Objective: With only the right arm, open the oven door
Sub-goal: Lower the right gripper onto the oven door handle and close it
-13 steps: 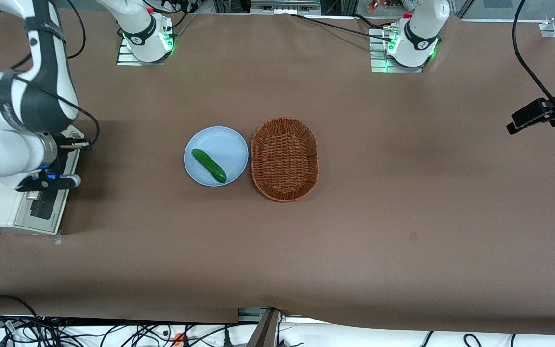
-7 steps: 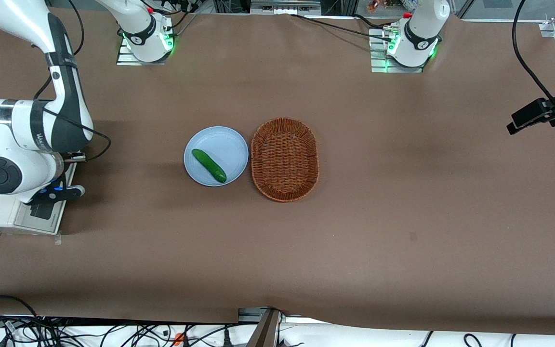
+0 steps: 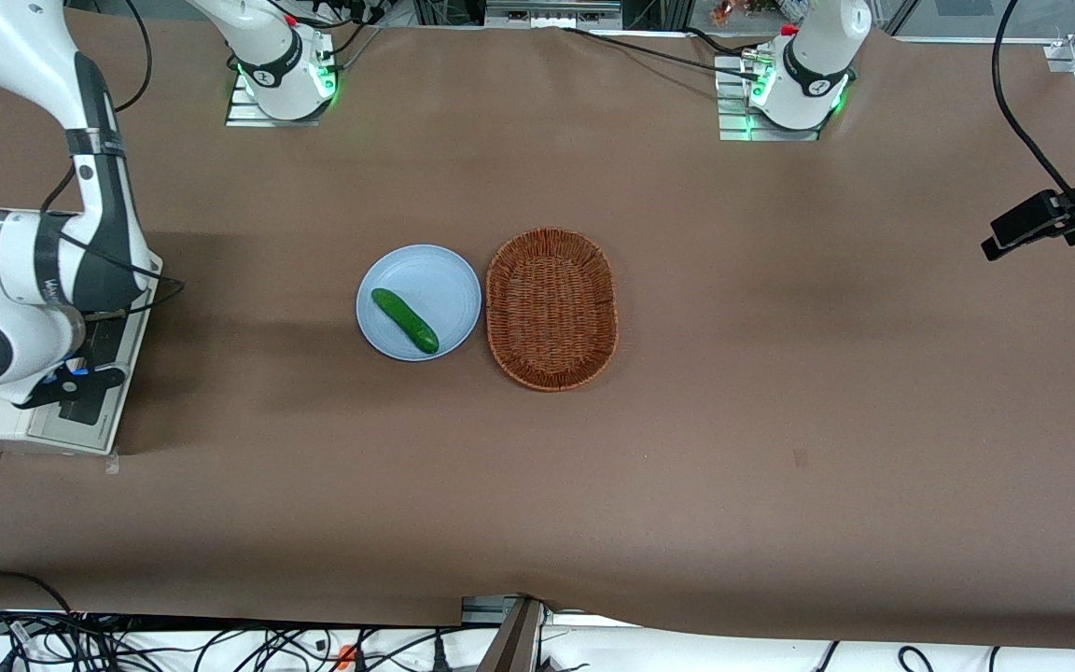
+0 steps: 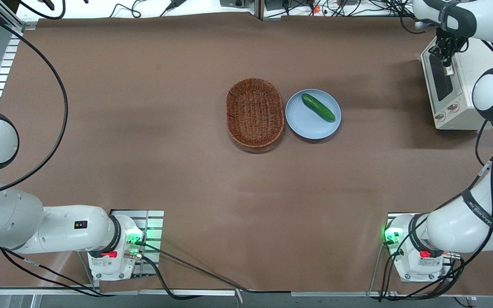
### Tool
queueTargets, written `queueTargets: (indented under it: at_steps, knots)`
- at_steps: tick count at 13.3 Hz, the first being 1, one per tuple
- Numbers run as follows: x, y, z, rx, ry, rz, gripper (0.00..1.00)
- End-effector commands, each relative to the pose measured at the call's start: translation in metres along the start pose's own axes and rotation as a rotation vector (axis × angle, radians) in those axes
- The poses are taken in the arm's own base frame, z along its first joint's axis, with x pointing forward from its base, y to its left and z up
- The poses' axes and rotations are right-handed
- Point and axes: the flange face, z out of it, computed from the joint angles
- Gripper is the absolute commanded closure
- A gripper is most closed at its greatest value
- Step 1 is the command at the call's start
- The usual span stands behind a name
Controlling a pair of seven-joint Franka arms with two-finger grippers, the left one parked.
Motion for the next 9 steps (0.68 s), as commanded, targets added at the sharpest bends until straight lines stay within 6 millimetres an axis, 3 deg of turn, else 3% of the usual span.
queueTargets:
  at_steps: [1,9]
  knots:
    - [-0.0057,0.0124,0.0012,-0.011,0.004,-0.035,1.0]
    - [-0.0001,0.016,0.0067,-0.037,0.013,-0.038,1.0]
